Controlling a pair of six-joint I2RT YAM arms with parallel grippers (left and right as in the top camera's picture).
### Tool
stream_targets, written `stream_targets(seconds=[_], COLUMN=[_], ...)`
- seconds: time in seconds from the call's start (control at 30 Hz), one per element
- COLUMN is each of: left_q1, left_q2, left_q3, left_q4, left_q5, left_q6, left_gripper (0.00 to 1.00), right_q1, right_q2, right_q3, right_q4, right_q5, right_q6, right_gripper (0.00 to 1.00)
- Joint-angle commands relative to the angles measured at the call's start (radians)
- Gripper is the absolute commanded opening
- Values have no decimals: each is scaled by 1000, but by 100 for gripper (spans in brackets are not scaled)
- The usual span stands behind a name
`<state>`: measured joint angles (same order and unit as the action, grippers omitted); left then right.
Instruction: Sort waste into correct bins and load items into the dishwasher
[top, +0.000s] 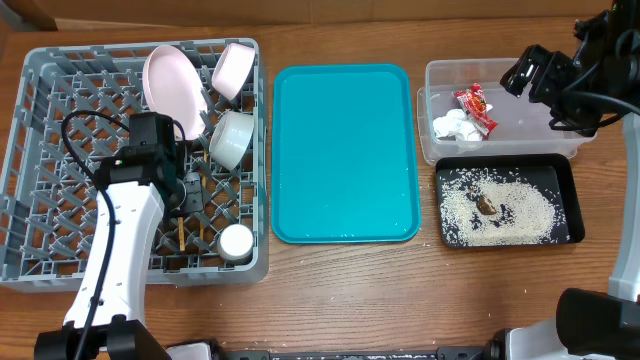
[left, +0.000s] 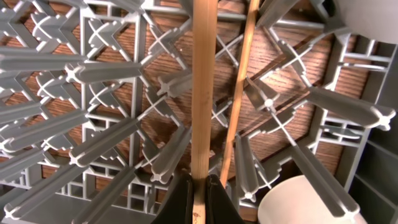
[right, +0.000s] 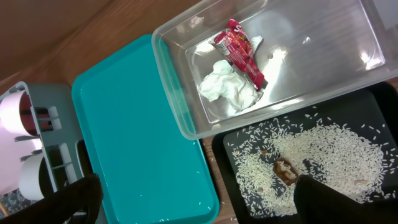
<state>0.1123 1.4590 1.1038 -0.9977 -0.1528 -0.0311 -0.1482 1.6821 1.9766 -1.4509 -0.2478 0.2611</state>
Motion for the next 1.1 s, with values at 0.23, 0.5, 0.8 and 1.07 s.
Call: stream_targets(seconds=[0.23, 0.5, 0.8, 1.07], left_q1=[5, -10, -130, -142], left_q2=[-8, -14, -63, -42], left_q3=[8, 169, 444, 443], left_q4=[7, -24, -47, -47], left_q5=[-30, 39, 127, 127], left_q6=[-27, -55, -47, -51], left_gripper=[37, 27, 53, 100], right_q1=[3, 3, 3, 3], right_q2=[-16, -16, -16, -16], right_q3=[20, 20, 20, 20], right_q4=[6, 6, 6, 6], right_q5=[1, 1, 1, 1], right_q6=[0, 0, 0, 0], right_gripper=[100, 100, 100, 100])
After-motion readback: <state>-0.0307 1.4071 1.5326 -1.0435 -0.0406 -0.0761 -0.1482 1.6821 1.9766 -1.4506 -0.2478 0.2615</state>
